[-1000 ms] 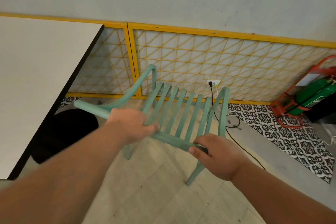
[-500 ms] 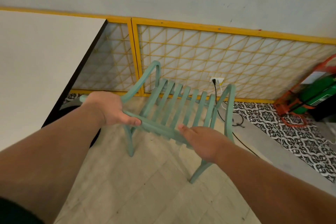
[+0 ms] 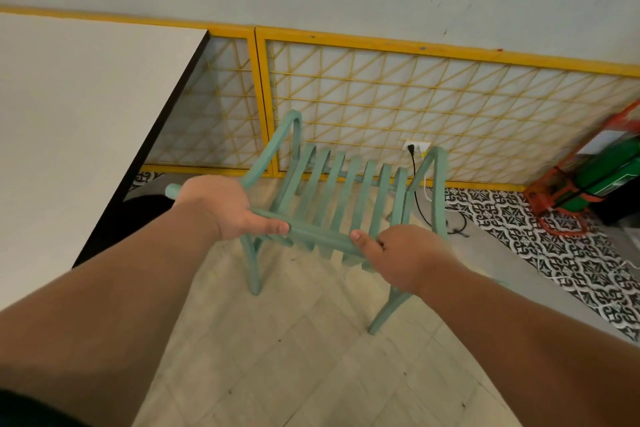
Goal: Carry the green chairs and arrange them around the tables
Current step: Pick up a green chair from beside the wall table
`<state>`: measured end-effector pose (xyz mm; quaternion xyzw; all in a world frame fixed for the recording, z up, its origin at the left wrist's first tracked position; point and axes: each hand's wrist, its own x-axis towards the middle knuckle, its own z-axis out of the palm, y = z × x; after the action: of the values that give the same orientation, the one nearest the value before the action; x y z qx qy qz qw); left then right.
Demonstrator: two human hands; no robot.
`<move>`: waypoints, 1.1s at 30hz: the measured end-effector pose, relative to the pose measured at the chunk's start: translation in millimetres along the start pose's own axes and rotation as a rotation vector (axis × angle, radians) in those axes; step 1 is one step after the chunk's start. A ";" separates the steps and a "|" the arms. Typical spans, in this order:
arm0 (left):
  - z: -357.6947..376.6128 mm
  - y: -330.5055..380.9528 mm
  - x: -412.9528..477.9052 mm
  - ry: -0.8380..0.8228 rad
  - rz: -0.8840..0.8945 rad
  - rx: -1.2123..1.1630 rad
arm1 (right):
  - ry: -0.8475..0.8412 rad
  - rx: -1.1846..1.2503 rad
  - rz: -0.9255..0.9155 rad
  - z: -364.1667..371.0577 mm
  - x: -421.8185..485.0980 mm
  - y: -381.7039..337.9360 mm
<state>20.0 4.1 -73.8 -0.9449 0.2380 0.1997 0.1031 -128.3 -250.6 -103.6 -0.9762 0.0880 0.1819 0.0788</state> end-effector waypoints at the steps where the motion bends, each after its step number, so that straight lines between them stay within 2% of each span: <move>1: -0.3 4.0 -3.0 -0.006 -0.014 -0.018 | 0.004 -0.010 -0.009 -0.6 0.6 4.7; 13: 13.6 65.8 -30.9 -0.039 -0.209 -0.127 | -0.007 -0.132 -0.095 -24.2 11.0 62.2; 25: 19.4 107.6 -47.0 -0.042 -0.236 -0.207 | 0.015 -0.123 -0.170 -32.9 22.7 102.0; 29: 18.4 99.6 -39.7 -0.103 -0.119 -0.197 | 0.030 -0.148 -0.177 -33.8 26.3 105.3; 33: 14.1 47.2 -23.8 -0.258 0.069 -0.286 | 0.018 -0.132 -0.191 -33.0 29.0 107.8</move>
<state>-27.1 -23.0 -81.0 -0.9078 0.2240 0.3544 -0.0094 -112.1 -365.7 -97.0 -0.9848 -0.0166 0.1704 0.0306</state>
